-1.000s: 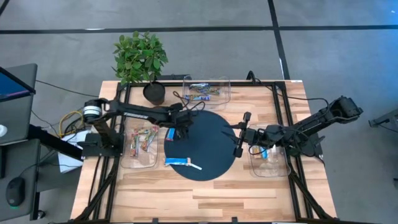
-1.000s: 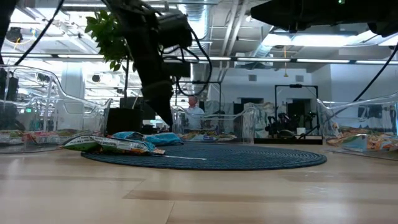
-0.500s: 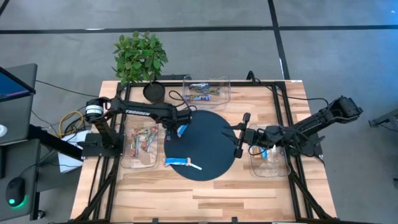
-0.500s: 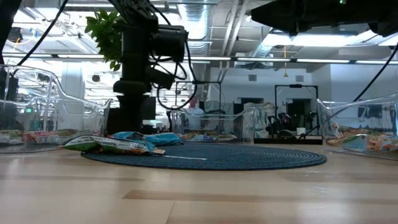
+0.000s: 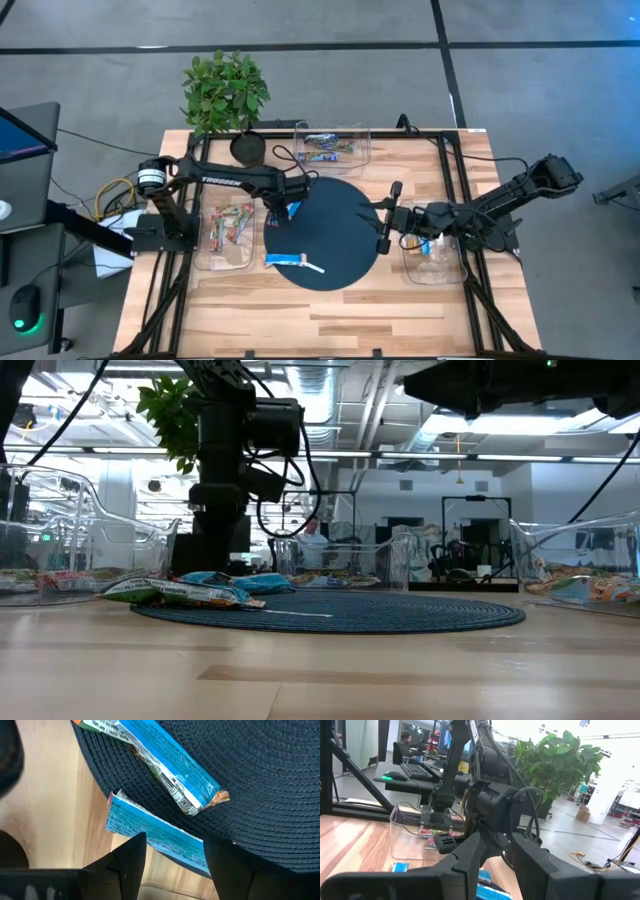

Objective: Pick and place Granola Bars by type
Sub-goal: Put the red granola bar into the left transparent bin

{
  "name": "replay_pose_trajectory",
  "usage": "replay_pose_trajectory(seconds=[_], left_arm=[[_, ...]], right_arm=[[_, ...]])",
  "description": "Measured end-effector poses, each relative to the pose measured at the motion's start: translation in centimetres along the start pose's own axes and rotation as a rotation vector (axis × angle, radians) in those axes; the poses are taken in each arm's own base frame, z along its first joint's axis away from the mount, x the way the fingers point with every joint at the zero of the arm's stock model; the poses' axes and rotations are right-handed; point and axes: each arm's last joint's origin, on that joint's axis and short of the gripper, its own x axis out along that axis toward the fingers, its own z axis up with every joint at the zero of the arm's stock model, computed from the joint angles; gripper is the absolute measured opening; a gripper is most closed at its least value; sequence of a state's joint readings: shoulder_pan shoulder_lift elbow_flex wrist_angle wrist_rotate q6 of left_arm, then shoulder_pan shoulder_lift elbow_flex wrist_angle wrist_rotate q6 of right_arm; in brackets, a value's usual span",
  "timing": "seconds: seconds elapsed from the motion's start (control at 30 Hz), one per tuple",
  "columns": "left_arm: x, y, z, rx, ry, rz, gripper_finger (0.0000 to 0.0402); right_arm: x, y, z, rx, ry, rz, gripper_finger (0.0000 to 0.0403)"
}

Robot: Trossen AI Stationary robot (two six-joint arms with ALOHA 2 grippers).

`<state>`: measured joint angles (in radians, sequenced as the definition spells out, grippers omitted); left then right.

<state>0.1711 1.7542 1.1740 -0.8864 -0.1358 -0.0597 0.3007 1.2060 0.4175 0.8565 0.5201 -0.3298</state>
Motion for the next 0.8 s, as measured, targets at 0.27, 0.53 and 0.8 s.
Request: replay_pose_trajectory(seconds=[0.27,0.53,0.8], left_arm=[[0.0,0.0,0.1,-0.001,-0.01,0.0,0.0193],[0.5,-0.3,-0.1,0.005,-0.02,-0.019,0.022],[1.4,-0.4,-1.0,0.0,0.023,-0.015,0.0246]], right_arm=[[0.0,0.0,0.0,-0.002,0.004,0.001,0.0102],[0.0,0.0,0.0,-0.002,0.004,0.001,0.0102],[0.0,0.0,0.0,-0.002,0.003,0.0,0.0102]])
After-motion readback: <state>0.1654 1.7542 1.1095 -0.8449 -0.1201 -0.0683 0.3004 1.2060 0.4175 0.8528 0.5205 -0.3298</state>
